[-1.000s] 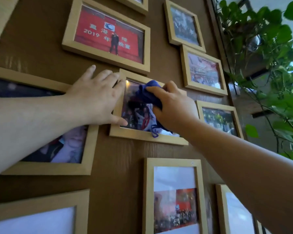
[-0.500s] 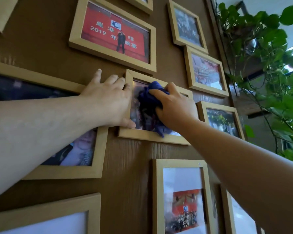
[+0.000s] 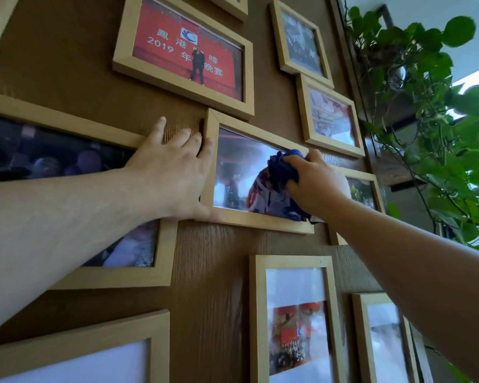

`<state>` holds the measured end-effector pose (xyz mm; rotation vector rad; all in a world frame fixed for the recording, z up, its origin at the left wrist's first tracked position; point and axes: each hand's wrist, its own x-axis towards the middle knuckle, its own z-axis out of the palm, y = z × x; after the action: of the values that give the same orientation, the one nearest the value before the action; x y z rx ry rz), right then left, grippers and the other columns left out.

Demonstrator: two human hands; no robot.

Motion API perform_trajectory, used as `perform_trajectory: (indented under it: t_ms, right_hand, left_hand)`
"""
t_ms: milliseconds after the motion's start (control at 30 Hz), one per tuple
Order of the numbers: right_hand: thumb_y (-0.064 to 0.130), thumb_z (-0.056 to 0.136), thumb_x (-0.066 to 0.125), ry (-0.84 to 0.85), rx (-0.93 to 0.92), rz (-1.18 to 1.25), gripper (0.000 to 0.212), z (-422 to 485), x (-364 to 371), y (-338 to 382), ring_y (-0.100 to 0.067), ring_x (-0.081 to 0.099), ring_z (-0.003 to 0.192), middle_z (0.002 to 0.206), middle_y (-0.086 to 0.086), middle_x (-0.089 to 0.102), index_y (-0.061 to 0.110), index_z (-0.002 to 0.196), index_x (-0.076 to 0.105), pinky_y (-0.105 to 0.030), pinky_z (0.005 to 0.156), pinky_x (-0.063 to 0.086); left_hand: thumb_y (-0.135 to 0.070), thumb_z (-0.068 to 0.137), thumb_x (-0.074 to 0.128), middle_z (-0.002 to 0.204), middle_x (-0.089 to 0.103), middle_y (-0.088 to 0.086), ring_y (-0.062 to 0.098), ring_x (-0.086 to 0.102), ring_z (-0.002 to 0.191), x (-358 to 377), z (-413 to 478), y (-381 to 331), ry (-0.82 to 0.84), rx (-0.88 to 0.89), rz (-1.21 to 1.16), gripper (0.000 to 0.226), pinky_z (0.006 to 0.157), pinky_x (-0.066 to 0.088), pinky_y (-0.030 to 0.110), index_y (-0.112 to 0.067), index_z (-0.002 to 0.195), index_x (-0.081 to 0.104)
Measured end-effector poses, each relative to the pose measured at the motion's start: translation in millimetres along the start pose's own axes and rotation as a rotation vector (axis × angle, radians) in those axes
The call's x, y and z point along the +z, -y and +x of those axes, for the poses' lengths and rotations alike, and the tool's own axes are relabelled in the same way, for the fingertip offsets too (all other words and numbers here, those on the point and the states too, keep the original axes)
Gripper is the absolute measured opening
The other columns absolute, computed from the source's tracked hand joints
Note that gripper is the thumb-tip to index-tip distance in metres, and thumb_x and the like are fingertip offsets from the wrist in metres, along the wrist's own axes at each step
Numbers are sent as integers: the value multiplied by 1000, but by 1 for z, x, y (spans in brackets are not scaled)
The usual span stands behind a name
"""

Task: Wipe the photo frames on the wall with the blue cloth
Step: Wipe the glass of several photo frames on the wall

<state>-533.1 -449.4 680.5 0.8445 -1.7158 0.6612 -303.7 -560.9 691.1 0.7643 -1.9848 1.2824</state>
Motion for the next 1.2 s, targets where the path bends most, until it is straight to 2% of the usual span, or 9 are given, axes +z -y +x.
perform_trajectory:
  t_ms: [200, 267, 400, 633, 733, 833, 933, 1033, 1200]
  right_hand:
    - [39, 89, 51, -23, -362, 62, 55, -7, -15, 58, -22, 52, 85, 128, -4, 37, 39, 139, 28, -29, 62, 42]
    - [38, 89, 51, -43, -410, 38, 55, -10, -16, 63, -21, 50, 83, 128, -6, 38, 36, 140, 30, -29, 59, 41]
    - [39, 89, 50, -45, -362, -22, 53, -19, -8, 36, -16, 42, 76, 126, -5, 42, 35, 139, 34, -29, 56, 37]
    - [37, 91, 48, 44, -72, -158, 49, -34, 6, -20, -31, 58, 84, 129, -7, 41, 35, 137, 32, -34, 60, 47]
    - [37, 91, 47, 53, -135, -73, 48, -38, 2, 2, -27, 56, 81, 127, -6, 41, 35, 136, 32, -32, 59, 47]
    - [35, 92, 46, 82, -324, 25, 48, -38, -9, 34, -17, 48, 79, 126, 0, 39, 39, 137, 30, -22, 55, 37]
    - [28, 91, 49, 164, -451, 143, 48, -33, -23, 62, -14, 47, 84, 115, 5, 38, 39, 135, 34, -21, 63, 37]
    - [25, 90, 51, 248, -435, 195, 46, -27, -33, 68, -15, 49, 86, 107, 6, 39, 38, 133, 39, -27, 73, 44]
    - [25, 90, 51, 295, -405, 112, 44, -35, -29, 36, -11, 46, 80, 104, 8, 40, 39, 130, 42, -20, 62, 33]
  left_hand:
    - [-91, 63, 36, 161, 11, 15, 30, 6, 148, -2, 1, -6, 2, -8, -19, 127, 118, 3, 59, -8, 151, -1]
    - [-91, 63, 38, 161, 12, 15, 30, 6, 148, -3, 1, -7, 1, -8, -20, 126, 117, 4, 59, -9, 151, 1]
    - [-92, 62, 37, 160, 13, 15, 30, 8, 148, -2, 2, -6, 4, -5, -21, 128, 117, 4, 60, -6, 151, 1]
    - [-93, 61, 36, 159, 17, 16, 30, 12, 146, 0, 3, -5, -12, 5, -10, 130, 117, 8, 61, -4, 150, 4]
    - [-92, 61, 37, 159, 16, 16, 30, 12, 147, 0, 2, -5, -12, -2, -18, 129, 116, 9, 61, -4, 150, 2]
    - [-92, 62, 38, 159, 16, 17, 31, 11, 147, -3, 2, -6, 1, 2, -10, 129, 116, 9, 61, -5, 150, 4]
    - [-91, 61, 40, 159, 16, 17, 32, 11, 147, -6, 3, -8, 18, -1, -17, 129, 116, 8, 61, -5, 150, 5]
    - [-91, 61, 41, 159, 15, 18, 32, 10, 147, -7, 3, -8, 25, 3, -13, 130, 116, 8, 61, -4, 150, 4]
    - [-92, 61, 38, 159, 14, 17, 31, 10, 147, -7, 2, -7, 32, -10, -7, 130, 116, 9, 61, -3, 150, 3]
